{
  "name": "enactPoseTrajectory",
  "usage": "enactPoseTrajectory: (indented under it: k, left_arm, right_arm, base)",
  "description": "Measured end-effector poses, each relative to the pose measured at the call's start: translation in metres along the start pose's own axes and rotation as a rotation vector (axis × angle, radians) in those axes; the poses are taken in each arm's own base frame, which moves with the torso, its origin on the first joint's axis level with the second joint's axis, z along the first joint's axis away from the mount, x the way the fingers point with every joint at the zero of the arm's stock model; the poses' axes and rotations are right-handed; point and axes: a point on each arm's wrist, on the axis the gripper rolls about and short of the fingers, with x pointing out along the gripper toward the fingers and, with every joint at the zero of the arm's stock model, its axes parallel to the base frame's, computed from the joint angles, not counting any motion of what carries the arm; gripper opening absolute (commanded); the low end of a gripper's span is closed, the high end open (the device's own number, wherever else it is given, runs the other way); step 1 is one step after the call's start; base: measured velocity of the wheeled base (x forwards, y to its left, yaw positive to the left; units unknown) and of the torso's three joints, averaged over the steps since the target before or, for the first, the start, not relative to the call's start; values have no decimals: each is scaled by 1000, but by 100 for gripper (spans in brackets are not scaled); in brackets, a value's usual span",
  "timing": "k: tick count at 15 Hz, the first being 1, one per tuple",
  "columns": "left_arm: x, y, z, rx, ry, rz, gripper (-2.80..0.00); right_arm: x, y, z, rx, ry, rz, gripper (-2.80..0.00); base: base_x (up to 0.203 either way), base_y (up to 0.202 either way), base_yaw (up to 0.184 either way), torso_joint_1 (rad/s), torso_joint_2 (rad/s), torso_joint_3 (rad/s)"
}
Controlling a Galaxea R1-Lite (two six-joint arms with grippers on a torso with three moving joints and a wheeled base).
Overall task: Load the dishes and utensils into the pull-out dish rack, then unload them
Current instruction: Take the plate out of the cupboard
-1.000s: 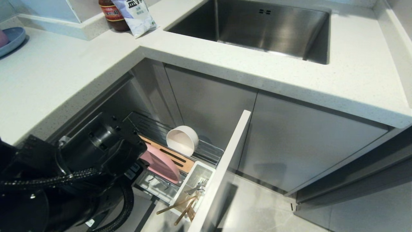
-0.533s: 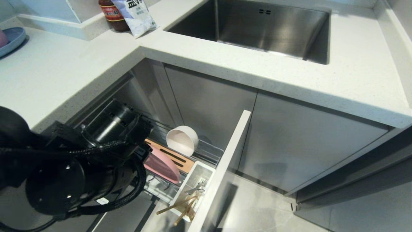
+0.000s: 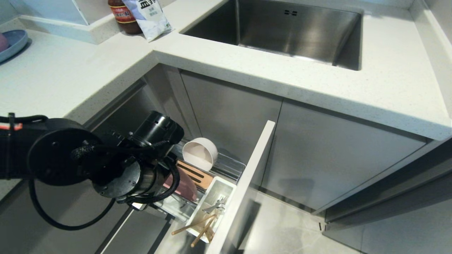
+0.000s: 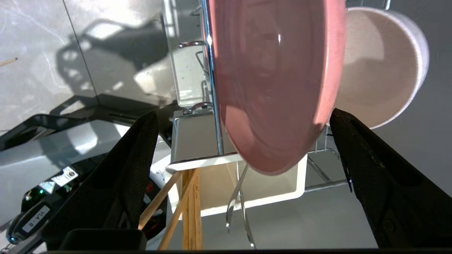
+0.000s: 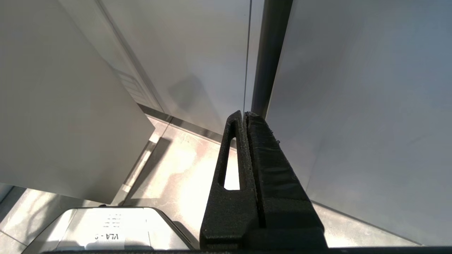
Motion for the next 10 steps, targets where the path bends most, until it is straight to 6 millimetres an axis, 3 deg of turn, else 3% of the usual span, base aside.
enactPoseTrajectory:
  k: [6, 7, 10]
  left_arm:
    - [13, -6, 3, 5, -8, 15, 0]
    - [13, -6, 3, 6, -8, 16, -280]
    - [14, -5, 2, 9, -9, 22, -280]
  right_arm:
    - [0, 0, 0, 0, 0, 0, -280]
    - [0, 0, 0, 0, 0, 0, -280]
    - [0, 0, 0, 0, 0, 0, -280]
  base:
    - [0, 0, 0, 0, 0, 0]
    - [0, 0, 0, 0, 0, 0]
    - [0, 0, 0, 0, 0, 0]
